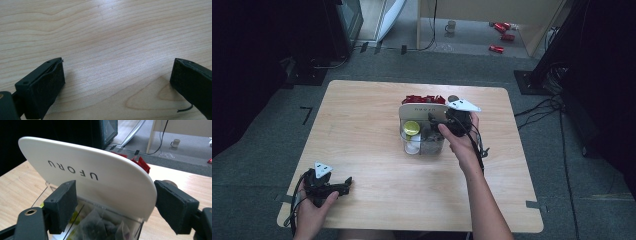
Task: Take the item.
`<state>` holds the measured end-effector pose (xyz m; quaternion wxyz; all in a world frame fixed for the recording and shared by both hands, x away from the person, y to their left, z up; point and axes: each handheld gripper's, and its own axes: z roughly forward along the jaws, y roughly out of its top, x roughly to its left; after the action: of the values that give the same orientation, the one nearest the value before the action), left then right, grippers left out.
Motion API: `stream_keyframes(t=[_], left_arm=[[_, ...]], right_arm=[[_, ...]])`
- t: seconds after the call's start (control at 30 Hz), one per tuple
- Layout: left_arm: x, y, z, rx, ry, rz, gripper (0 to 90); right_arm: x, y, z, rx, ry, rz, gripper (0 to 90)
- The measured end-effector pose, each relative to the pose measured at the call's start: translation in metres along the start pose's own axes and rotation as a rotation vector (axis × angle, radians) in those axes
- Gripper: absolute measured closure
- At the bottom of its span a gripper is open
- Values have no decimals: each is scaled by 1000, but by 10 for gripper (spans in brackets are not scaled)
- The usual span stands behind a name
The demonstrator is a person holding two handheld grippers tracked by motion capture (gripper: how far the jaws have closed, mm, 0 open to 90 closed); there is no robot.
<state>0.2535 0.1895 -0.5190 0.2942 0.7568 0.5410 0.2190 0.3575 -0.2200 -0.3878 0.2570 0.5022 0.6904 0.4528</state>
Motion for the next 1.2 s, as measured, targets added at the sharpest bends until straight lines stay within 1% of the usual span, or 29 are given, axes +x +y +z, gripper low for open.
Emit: stream_keyframes(t=[0.13,0.3,0.37,0.47,0.53,0.67,0.8,0.93,1.03,1.17,1.2], left_arm=[[0,0,0,1,0,2,0],[0,0,0,0,-1,1,0],[0,0,0,0,0,1,0],[0,0,0,-2,0,-1,0],[0,0,0,-1,-1,-1,0],[0,0,0,-2,-1,-1,0],[0,0,0,-2,-1,-1,0],[0,0,0,-2,-1,-2,0],[0,0,0,-2,-1,-2,0],[0,0,0,0,-1,0,0],[0,0,0,1,-1,1,0]], right_arm=[[0,-8,-6,-1,3,10,202],[0,-18,-11,2,12,12,202],[-1,-20,-13,-1,8,7,202],[-2,-18,-15,-14,5,14,201],[-5,-11,-16,-30,16,20,198],[-4,-4,-15,-37,17,4,197],[-2,1,-13,-50,36,11,198],[2,-2,-12,-41,30,-5,197],[2,-6,-12,-35,34,2,198],[4,-15,-15,-27,40,-1,193],[4,-18,-16,-29,39,-12,191]])
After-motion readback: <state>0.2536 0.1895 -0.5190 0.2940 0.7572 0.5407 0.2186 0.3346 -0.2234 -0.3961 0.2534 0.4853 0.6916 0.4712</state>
